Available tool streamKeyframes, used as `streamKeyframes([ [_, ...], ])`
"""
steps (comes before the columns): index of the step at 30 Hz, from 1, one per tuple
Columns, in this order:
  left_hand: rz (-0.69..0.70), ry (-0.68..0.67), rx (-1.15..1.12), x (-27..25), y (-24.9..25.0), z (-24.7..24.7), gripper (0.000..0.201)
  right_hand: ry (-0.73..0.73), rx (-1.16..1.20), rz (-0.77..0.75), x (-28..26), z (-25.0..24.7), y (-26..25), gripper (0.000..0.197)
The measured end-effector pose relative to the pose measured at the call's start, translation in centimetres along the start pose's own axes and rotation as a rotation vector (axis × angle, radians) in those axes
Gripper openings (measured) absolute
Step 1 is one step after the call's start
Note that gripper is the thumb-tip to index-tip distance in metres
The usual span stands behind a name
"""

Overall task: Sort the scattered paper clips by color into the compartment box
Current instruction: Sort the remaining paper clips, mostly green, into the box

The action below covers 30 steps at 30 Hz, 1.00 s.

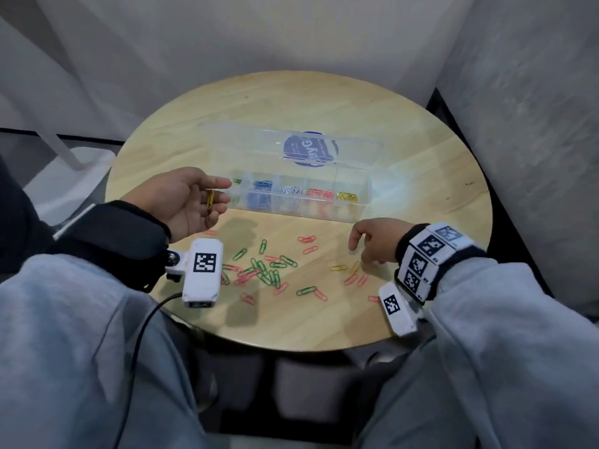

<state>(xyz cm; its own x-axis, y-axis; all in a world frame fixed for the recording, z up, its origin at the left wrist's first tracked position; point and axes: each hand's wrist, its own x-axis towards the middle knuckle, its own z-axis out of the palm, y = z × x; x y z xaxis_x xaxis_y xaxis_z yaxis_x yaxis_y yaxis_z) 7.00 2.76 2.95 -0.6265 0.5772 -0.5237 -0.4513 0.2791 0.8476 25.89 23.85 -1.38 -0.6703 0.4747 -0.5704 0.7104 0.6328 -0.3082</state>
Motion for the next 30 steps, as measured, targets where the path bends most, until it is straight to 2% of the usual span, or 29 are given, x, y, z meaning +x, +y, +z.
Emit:
streamKeyframes([
  [4, -0.008, 0.066, -0.011, 0.2, -0.2, -2.1, 0.025, -0.089, -0.225, 0.007, 0.5, 0.7, -0.5, 0.040],
  [9, -0.009, 0.076, 0.057, 0.7, -0.6, -2.8, 0.023, -0.086, -0.219, -0.058, 1.7, 0.7, -0.5, 0.025],
  [16, 0.007, 0.079, 0.064, 1.0, -0.9, -2.1, 0.023, -0.166, -0.206, -0.084, 1.7, 0.9, -0.4, 0.019],
  [19, -0.001, 0.072, 0.106, 1.0, -1.3, -1.3, 0.022, -0.199, 0.135, -0.062, 1.9, 0.2, 0.3, 0.017],
  [23, -0.003, 0.036, 0.216, 0.8, -1.7, 0.0, 0.021, -0.114, 0.862, -0.054, 1.7, -1.0, 1.4, 0.033],
  [24, -0.001, 0.031, 0.242, 0.7, -1.6, 0.2, 0.021, -0.113, 0.981, -0.058, 1.6, -1.0, 1.6, 0.035],
  [27, 0.007, 0.062, 0.320, 0.7, -1.5, 0.7, 0.022, -0.130, 1.126, -0.074, 1.3, -0.9, 1.7, 0.030],
  [30, 0.013, 0.067, 0.514, 0.8, -2.0, 1.5, 0.022, -0.192, 1.154, -0.065, 1.4, -0.7, 1.5, 0.031],
])
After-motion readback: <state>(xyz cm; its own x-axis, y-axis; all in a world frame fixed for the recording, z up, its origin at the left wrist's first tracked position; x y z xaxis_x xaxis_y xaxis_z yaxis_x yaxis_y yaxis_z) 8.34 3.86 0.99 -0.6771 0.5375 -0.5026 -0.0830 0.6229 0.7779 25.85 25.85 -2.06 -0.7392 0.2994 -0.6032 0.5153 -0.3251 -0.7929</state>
